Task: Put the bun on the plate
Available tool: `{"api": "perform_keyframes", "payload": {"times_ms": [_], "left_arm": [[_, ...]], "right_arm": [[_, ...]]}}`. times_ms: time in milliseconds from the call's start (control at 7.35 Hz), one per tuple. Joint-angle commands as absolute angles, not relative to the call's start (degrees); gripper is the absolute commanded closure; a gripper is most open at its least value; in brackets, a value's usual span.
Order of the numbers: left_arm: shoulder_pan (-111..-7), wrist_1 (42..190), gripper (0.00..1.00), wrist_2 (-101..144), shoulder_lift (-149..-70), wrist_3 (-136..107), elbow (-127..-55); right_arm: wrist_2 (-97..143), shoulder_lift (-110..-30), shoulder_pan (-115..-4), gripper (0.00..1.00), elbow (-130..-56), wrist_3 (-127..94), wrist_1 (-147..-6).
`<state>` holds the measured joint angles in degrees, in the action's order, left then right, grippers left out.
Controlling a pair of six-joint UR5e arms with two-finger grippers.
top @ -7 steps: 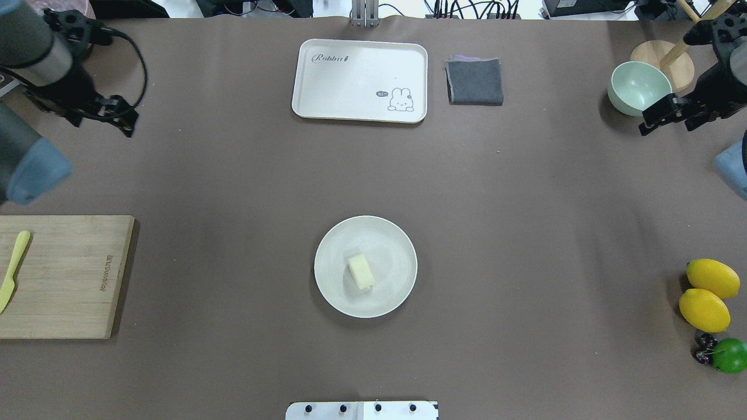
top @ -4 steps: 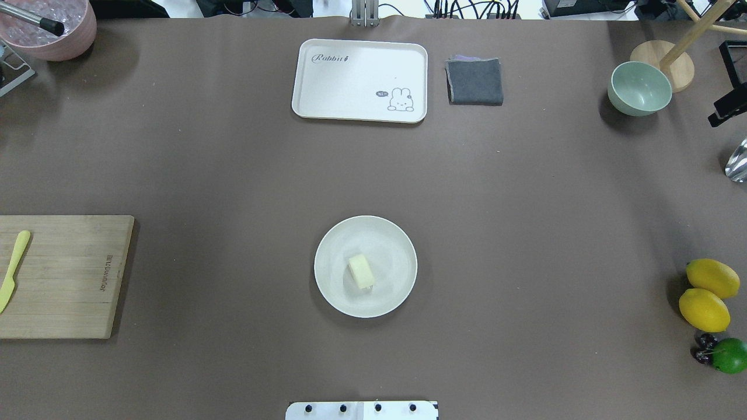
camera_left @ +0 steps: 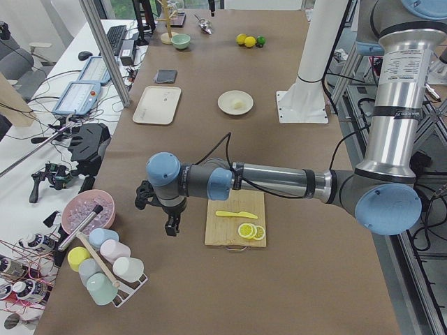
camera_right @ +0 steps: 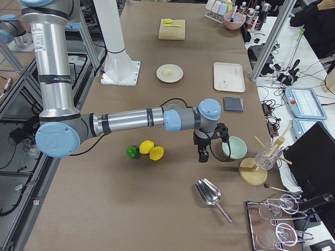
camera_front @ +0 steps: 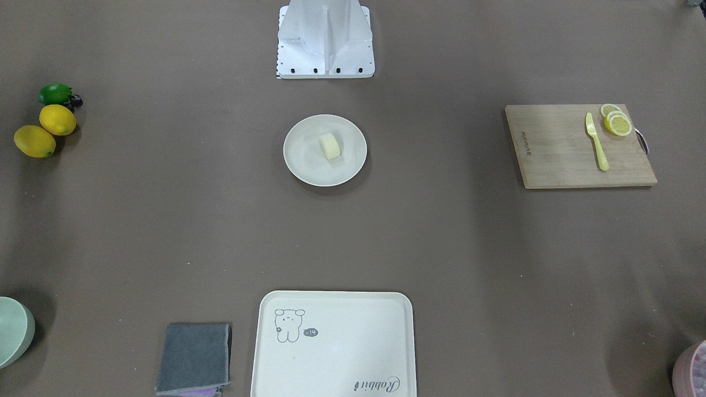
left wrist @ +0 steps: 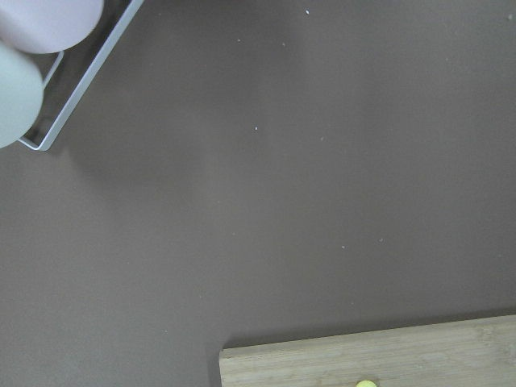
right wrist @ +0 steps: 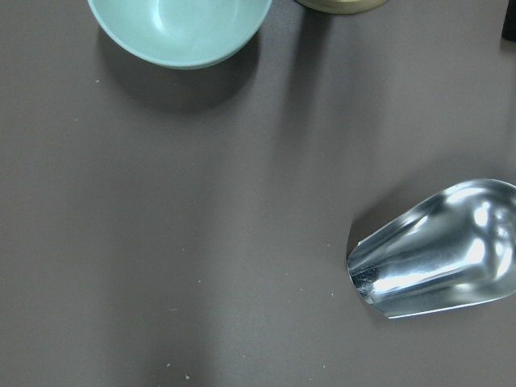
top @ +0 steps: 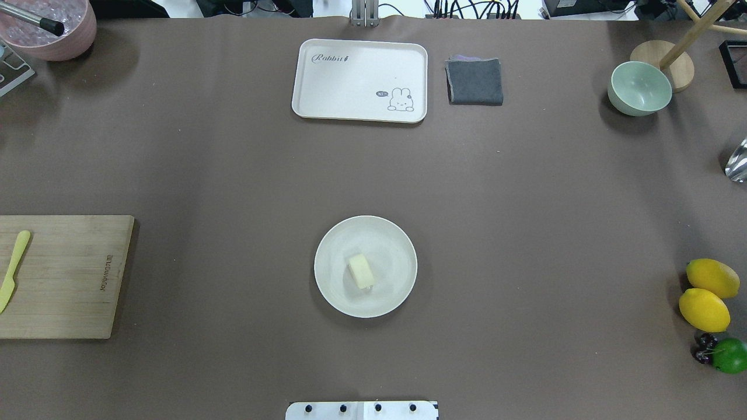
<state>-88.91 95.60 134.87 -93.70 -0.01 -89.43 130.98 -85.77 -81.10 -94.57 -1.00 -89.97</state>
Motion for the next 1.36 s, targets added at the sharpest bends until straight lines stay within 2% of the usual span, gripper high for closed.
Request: {"api": "perform_keyframes", "payload": {"times_ms": [0,1224], "left_arm": [[-89.1,100.1,0.02,130.3,-93.4,-0.2,-88.3],[-88.1,99.9,0.02,134.2,-92.9,0.4,-89.2]], "right_arm": [[134.4,-86.1,-82.3,0.00,-94.7,-0.5,-90.0],[132.5,-85.9,-82.2,0.00,-94.6,-1.1,-90.0]]}}
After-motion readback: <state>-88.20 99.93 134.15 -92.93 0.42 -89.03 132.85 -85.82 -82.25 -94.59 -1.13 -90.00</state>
